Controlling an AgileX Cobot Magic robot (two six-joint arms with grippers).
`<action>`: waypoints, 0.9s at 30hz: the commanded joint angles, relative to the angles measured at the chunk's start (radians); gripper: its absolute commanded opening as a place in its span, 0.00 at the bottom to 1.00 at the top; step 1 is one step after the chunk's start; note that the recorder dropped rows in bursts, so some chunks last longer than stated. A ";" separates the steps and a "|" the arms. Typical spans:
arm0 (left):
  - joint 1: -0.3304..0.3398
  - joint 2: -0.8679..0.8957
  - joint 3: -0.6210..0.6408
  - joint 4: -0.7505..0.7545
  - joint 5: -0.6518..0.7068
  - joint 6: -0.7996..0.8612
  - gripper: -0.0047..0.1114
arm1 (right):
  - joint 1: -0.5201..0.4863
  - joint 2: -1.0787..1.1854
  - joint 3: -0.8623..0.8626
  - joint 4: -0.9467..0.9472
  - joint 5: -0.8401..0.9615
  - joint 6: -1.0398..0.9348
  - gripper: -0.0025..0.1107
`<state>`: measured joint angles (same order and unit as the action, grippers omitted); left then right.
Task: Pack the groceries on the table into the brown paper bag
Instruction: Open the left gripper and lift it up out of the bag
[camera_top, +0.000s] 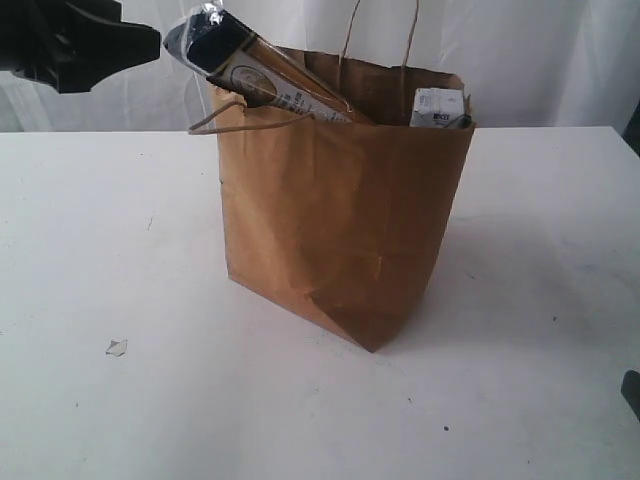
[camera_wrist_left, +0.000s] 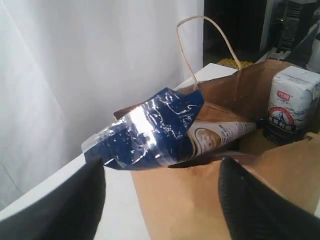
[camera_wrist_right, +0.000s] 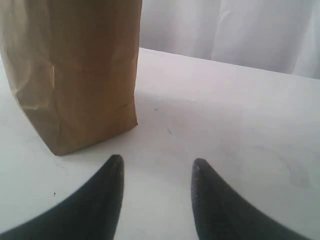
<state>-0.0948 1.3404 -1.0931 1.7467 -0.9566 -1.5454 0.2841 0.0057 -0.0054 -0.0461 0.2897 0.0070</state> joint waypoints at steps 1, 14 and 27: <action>0.003 -0.017 0.003 -0.002 0.000 -0.001 0.62 | -0.005 -0.006 0.005 -0.003 -0.008 0.002 0.39; 0.083 -0.103 0.003 -0.002 -0.009 -0.013 0.62 | -0.005 -0.006 0.005 -0.003 -0.008 0.002 0.39; 0.124 -0.192 0.003 -0.002 0.133 -0.037 0.56 | -0.005 -0.006 0.005 -0.003 -0.008 0.002 0.39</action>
<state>0.0019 1.1810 -1.0911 1.7467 -0.8527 -1.5604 0.2841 0.0057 -0.0054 -0.0461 0.2897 0.0070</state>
